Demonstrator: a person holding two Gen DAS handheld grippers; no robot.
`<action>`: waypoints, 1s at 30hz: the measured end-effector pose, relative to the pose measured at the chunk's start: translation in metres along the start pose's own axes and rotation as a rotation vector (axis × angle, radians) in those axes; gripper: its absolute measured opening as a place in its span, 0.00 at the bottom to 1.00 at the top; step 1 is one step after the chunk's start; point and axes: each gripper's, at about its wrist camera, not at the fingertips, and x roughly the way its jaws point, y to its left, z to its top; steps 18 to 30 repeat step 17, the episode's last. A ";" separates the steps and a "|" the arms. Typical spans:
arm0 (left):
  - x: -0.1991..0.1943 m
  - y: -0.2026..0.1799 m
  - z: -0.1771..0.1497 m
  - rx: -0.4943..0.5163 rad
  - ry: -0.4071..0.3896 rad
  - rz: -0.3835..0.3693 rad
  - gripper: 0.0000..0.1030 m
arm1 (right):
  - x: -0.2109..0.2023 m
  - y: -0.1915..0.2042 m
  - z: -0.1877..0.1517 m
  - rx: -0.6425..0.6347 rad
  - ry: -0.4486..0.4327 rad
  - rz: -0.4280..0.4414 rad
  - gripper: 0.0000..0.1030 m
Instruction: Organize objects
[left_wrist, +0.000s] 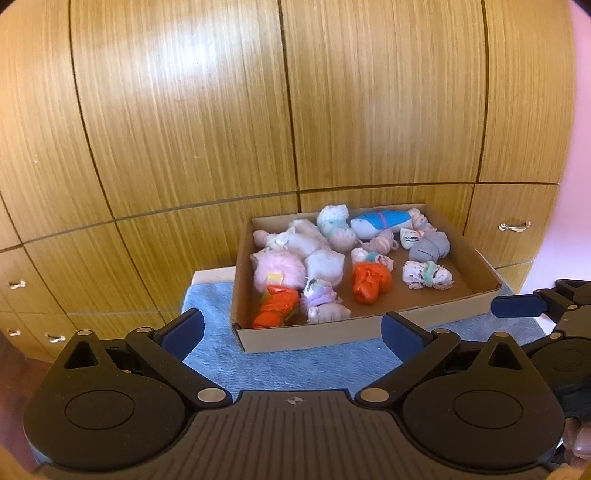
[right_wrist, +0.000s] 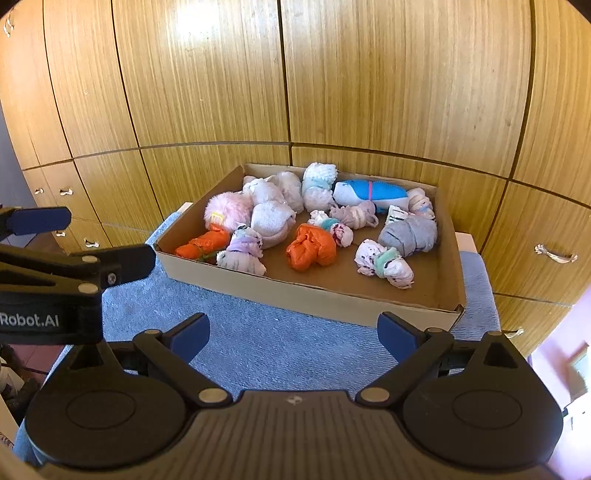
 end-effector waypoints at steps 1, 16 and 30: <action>0.000 0.000 0.000 0.000 0.001 -0.003 0.99 | 0.000 0.000 0.000 0.001 -0.001 -0.001 0.94; 0.001 -0.007 0.006 0.008 -0.013 -0.060 0.99 | 0.009 0.002 -0.003 0.008 0.011 0.005 0.94; 0.002 -0.007 0.006 0.009 -0.010 -0.063 0.99 | 0.008 0.002 -0.003 0.007 0.010 0.004 0.94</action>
